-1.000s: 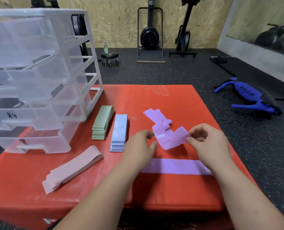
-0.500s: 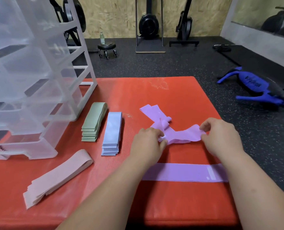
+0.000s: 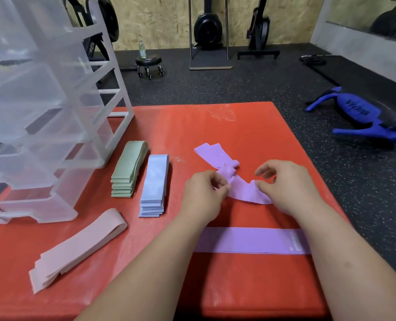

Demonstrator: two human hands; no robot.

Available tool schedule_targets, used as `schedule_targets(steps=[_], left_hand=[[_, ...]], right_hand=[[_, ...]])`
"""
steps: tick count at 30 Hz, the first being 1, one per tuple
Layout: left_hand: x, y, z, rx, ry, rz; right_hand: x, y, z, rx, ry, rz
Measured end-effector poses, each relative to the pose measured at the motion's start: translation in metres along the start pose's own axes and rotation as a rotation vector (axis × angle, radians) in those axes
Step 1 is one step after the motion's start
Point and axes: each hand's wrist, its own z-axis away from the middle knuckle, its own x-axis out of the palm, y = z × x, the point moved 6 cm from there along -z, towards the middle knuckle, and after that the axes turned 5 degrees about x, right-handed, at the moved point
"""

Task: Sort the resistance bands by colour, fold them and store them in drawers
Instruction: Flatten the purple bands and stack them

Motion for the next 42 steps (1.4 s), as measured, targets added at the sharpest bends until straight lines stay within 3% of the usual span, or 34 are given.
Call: schedule_targets(steps=[5, 12, 16, 21, 23, 26, 30, 33, 36, 42], left_hand=[[-0.016, 0.013, -0.005, 0.038, 0.114, 0.274], [-0.004, 0.023, 0.004, 0.086, -0.074, 0.463], [-0.004, 0.027, 0.010, 0.078, -0.142, 0.454], [-0.014, 0.025, 0.004, 0.112, -0.069, 0.376], [-0.017, 0.030, 0.004, 0.178, -0.098, 0.321], [-0.017, 0.035, 0.003, 0.211, -0.197, 0.391], [-0.023, 0.030, 0.001, 0.178, -0.214, 0.414], [-0.028, 0.027, 0.000, 0.200, -0.178, 0.369], [-0.032, 0.032, 0.002, 0.251, -0.164, 0.343], [-0.026, 0.016, 0.003, 0.298, -0.287, 0.008]], right_hand=[[-0.008, -0.020, 0.009, -0.054, 0.036, -0.272], [0.006, -0.027, 0.016, -0.018, -0.092, -0.396], [0.009, -0.022, 0.014, 0.017, -0.099, -0.429], [-0.001, -0.017, 0.008, 0.037, 0.030, -0.345], [-0.003, -0.029, 0.010, -0.038, -0.017, -0.373], [-0.006, -0.049, 0.016, -0.129, -0.174, -0.622], [-0.016, -0.042, 0.011, -0.125, -0.086, -0.748], [-0.015, -0.036, 0.013, -0.104, -0.156, -0.779], [-0.011, -0.039, 0.019, -0.159, -0.240, -0.647], [-0.026, -0.036, 0.017, -0.155, -0.077, -0.714]])
